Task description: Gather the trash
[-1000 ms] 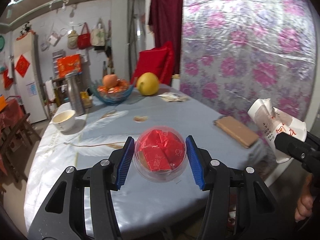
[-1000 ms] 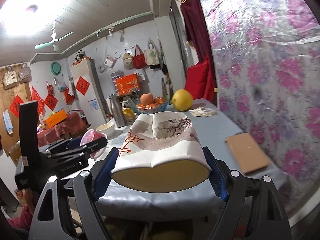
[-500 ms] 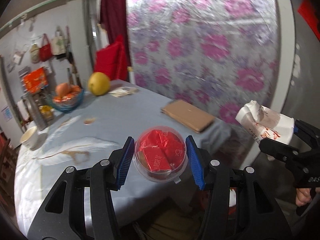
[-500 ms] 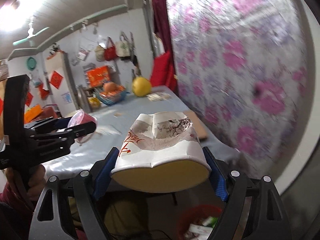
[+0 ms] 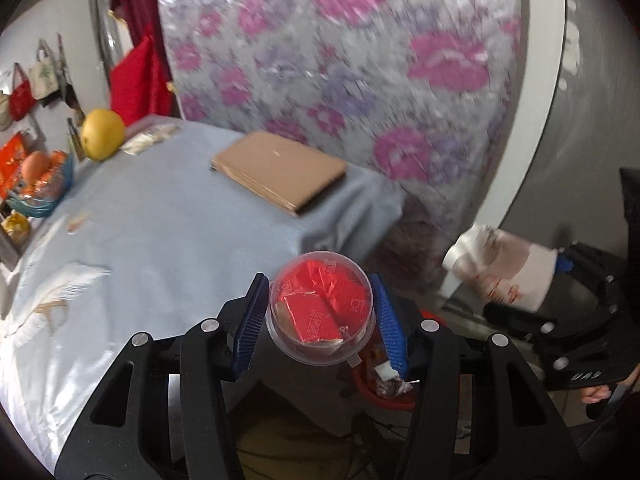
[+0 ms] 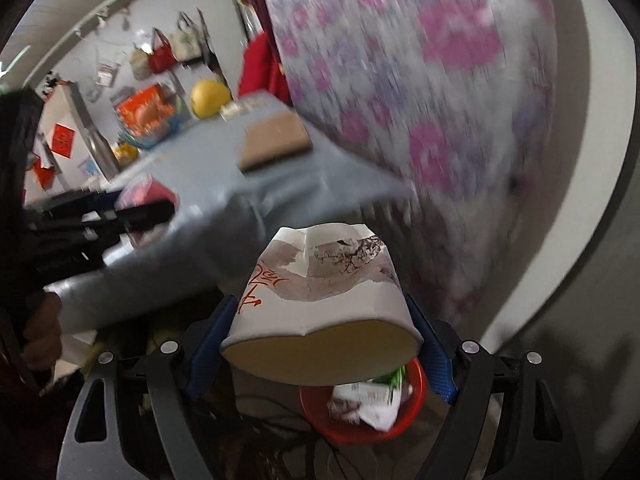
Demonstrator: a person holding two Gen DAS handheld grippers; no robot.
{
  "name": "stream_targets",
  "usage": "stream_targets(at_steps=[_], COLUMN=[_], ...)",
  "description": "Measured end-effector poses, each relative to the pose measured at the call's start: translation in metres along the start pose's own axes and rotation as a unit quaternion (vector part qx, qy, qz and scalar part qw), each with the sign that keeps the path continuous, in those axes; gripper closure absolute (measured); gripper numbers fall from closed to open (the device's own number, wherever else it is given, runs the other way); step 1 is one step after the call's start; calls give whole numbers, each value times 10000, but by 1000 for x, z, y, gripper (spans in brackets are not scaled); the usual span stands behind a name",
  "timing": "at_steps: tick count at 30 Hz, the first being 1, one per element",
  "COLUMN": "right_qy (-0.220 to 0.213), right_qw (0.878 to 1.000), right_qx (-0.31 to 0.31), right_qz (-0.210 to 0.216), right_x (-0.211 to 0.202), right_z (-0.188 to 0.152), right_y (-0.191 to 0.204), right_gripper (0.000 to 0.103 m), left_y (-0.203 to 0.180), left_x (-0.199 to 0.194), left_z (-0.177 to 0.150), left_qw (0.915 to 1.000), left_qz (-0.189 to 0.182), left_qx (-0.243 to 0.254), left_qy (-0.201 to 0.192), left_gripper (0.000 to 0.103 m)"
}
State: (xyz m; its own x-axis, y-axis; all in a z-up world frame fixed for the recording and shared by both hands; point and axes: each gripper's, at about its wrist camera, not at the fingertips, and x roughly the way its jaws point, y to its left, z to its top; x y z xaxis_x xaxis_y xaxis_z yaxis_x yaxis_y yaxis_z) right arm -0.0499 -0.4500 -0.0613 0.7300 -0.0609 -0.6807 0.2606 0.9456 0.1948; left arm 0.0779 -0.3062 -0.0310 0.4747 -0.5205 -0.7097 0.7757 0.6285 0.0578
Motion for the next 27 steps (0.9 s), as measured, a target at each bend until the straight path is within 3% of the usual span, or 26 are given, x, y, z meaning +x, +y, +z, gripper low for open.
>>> stream_targets(at_steps=[9, 18, 21, 25, 27], right_qy=[1072, 1756, 1652, 1213, 1016], right_qw=[9929, 9820, 9813, 9871, 9873], right_qx=[509, 696, 979, 1048, 1220], right_qz=[-31, 75, 106, -35, 112], right_x=[81, 143, 134, 107, 104], right_z=[-64, -102, -95, -80, -72], right_y=[-33, -53, -69, -85, -88], right_gripper=[21, 14, 14, 14, 14], left_y=[-23, -41, -46, -54, -57], left_x=[51, 95, 105, 118, 126], left_z=[-11, -20, -21, -22, -22], left_qw=[9980, 9931, 9915, 9887, 9877], left_qz=[-249, -468, -484, -581, -626], left_qx=[347, 588, 669, 751, 747], left_qy=[466, 906, 1005, 1157, 1223], left_gripper=[50, 50, 50, 50, 50])
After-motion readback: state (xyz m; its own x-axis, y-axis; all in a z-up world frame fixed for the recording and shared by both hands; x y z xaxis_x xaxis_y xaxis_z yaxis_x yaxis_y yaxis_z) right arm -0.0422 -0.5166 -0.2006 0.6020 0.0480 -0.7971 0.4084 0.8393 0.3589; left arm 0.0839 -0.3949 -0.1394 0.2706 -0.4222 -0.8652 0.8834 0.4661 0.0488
